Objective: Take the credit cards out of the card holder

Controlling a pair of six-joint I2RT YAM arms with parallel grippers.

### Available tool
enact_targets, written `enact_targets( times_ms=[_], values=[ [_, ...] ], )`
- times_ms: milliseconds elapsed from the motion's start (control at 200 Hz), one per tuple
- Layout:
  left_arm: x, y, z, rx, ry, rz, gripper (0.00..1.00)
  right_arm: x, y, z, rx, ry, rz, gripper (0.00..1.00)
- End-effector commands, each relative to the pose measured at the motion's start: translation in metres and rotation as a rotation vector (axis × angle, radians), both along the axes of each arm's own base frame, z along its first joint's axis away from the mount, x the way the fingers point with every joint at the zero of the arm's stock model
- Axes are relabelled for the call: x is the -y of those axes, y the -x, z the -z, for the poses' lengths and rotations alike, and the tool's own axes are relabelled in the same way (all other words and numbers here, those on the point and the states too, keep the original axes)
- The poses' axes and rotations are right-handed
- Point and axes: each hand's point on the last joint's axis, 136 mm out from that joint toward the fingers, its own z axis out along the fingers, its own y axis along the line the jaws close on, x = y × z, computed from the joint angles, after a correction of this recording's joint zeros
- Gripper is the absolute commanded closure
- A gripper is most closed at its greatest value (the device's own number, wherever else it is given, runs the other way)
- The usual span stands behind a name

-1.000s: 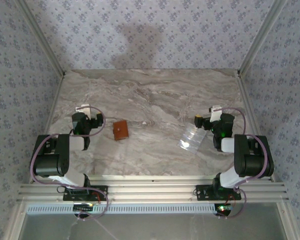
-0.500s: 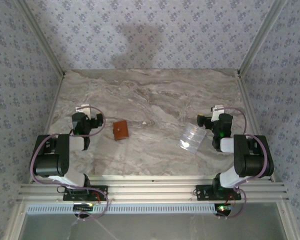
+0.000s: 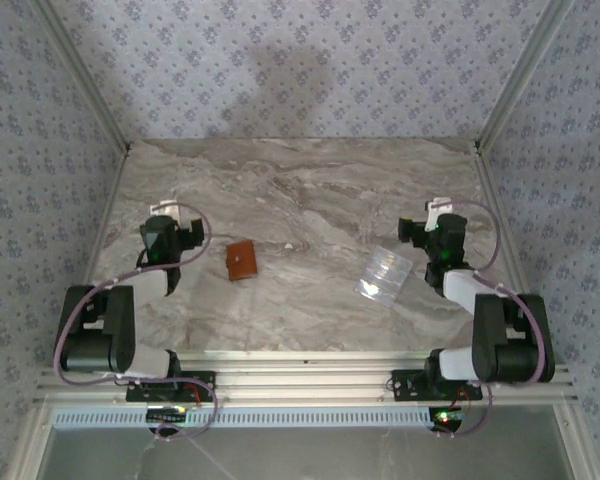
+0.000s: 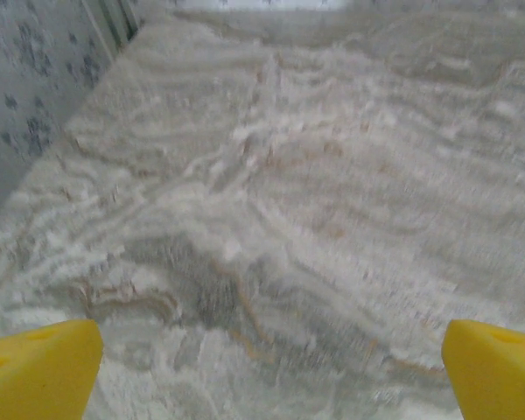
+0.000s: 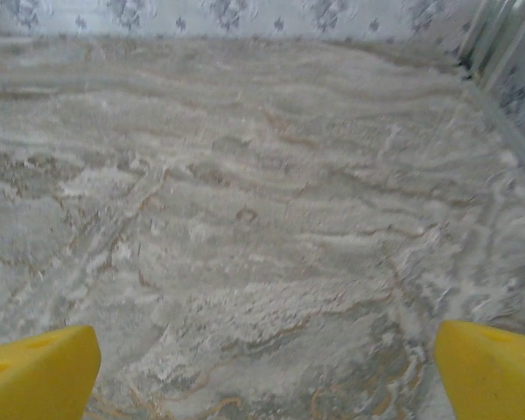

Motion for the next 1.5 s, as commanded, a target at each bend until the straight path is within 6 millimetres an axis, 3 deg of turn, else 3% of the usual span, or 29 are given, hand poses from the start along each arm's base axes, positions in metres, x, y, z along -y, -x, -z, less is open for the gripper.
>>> enact_targets(
  times_ms=[0, 155, 285, 475, 700, 919, 1049, 1249, 1494],
  values=[
    [0.002, 0.001, -0.029, -0.054, -0.005, -0.061, 0.01, 0.003, 0.014, -0.005, -0.105, -0.010, 0.060, 0.01],
    [0.028, 0.013, -0.051, -0.166, 0.100, -0.041, 0.00, -0.024, 0.036, -0.016, -0.239, -0.082, 0.011, 0.03],
    [0.040, 0.031, -0.064, -0.301, 0.198, -0.029, 0.01, -0.038, 0.066, -0.016, -0.407, -0.156, 0.046, 0.08],
    [0.059, 0.050, -0.087, -0.419, 0.245, 0.066, 0.02, -0.050, 0.116, 0.008, -0.662, -0.298, 0.119, 0.19],
    [0.070, 0.070, -0.087, -0.594, 0.254, 0.129, 0.01, -0.048, 0.156, 0.029, -0.798, -0.367, 0.240, 0.31],
    [0.064, 0.071, -0.078, -0.566, 0.213, 0.145, 0.01, -0.054, 0.161, 0.032, -0.800, -0.393, 0.236, 0.50],
    [0.049, 0.076, -0.075, -0.547, 0.140, 0.109, 0.01, -0.059, 0.157, 0.036, -0.815, -0.395, 0.231, 0.57],
    [0.044, 0.076, -0.080, -0.516, 0.123, 0.100, 0.01, -0.068, 0.153, 0.042, -0.849, -0.388, 0.212, 0.65],
    [0.041, 0.076, -0.081, -0.506, 0.129, 0.092, 0.01, -0.070, 0.151, 0.051, -0.861, -0.385, 0.218, 0.69]
  ],
)
